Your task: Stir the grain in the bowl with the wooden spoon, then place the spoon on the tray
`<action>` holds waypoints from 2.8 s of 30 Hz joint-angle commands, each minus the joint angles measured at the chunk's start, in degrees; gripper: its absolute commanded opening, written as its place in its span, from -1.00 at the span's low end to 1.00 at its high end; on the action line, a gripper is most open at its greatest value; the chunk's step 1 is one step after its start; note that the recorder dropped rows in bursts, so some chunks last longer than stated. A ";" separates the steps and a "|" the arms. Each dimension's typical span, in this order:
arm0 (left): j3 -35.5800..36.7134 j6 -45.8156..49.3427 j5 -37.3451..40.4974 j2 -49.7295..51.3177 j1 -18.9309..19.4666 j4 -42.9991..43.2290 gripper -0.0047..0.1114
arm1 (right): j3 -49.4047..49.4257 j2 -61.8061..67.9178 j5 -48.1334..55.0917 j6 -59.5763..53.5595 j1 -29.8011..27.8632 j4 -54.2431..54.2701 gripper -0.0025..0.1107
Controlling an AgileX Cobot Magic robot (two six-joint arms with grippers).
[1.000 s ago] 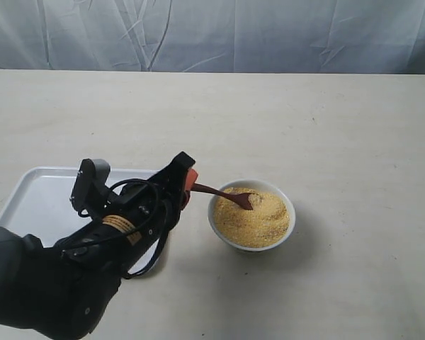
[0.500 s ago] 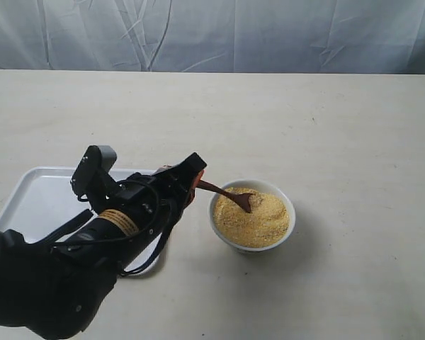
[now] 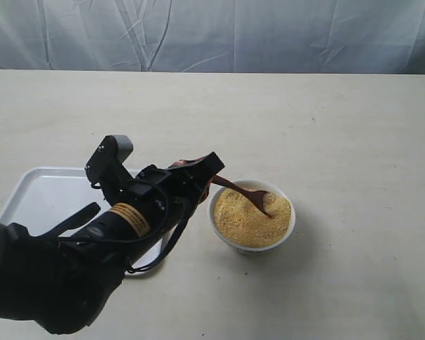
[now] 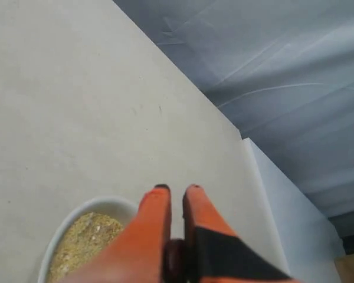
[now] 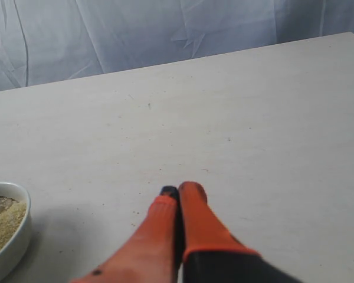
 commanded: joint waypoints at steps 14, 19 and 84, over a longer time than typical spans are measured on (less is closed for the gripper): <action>-0.17 10.88 2.24 -2.24 -0.13 -1.37 -0.92 | 0.30 -0.29 -0.63 -0.19 -0.34 -0.30 -0.95; -0.17 17.41 3.42 -4.48 -0.13 -2.34 -0.92 | 0.30 -0.29 -0.62 -0.08 -0.34 -0.30 -0.95; -16.01 63.78 39.58 -7.73 -0.13 -7.53 -0.92 | 0.30 -0.29 -0.65 -0.19 -0.34 -0.30 -0.95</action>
